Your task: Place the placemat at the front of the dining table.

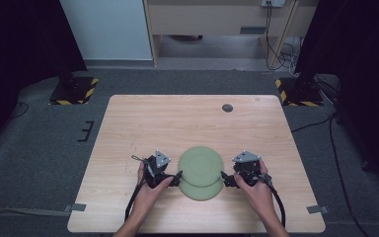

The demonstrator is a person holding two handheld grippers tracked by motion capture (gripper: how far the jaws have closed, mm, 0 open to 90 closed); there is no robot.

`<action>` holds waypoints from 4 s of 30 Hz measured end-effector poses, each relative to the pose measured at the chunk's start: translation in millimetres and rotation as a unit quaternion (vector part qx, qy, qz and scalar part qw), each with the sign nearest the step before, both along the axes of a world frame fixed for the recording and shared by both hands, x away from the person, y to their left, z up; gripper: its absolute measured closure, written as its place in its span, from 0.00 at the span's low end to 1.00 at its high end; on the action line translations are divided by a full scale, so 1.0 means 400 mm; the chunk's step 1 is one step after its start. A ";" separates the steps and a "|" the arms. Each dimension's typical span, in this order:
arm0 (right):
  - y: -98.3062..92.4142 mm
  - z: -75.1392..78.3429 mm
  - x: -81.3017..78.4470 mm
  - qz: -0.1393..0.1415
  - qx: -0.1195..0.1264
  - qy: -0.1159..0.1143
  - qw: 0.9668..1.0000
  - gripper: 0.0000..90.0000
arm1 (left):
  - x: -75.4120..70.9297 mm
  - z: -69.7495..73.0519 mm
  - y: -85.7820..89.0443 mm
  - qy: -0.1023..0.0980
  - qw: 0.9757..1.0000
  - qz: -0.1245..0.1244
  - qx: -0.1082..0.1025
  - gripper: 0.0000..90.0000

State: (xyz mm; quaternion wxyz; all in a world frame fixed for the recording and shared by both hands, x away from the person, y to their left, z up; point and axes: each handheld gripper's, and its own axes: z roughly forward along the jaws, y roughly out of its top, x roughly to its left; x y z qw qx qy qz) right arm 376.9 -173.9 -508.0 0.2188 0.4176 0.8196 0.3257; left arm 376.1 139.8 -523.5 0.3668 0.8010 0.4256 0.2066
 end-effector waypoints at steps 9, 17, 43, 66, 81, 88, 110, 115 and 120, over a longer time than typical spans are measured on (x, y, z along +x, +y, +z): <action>0.017 0.064 0.068 0.038 -0.005 0.041 0.998 0.10 | 0.021 0.035 0.005 -0.001 1.000 -0.024 0.004 0.03; 0.054 0.116 0.137 0.060 -0.006 0.065 0.996 0.10 | 0.020 0.027 0.012 0.004 1.000 -0.026 -0.002 0.03; 0.108 0.081 0.269 0.068 0.022 0.129 0.989 0.27 | 0.008 0.022 -0.001 0.008 0.999 -0.037 0.012 0.03; 0.125 0.015 0.285 0.093 0.065 0.189 0.975 0.33 | 0.010 -0.004 -0.024 0.022 0.999 -0.039 0.023 0.03; 0.124 -0.013 0.296 0.101 0.088 0.208 0.969 0.37 | 0.007 -0.003 -0.026 0.019 0.999 -0.039 0.026 0.03; 0.122 -0.012 0.294 0.104 0.092 0.214 0.967 0.40 | 0.007 -0.006 -0.026 0.020 0.999 -0.034 0.024 0.02; 0.096 0.049 0.273 0.111 0.112 0.175 0.972 0.60 | 0.007 -0.003 -0.031 0.019 0.999 -0.027 0.035 0.00; 0.091 0.059 0.272 0.114 0.119 0.175 0.971 0.65 | 0.006 -0.003 -0.032 0.019 0.999 -0.026 0.034 0.00; 0.090 0.068 0.266 0.122 0.123 0.175 0.969 0.68 | 0.007 -0.003 -0.032 0.019 0.999 -0.025 0.034 0.00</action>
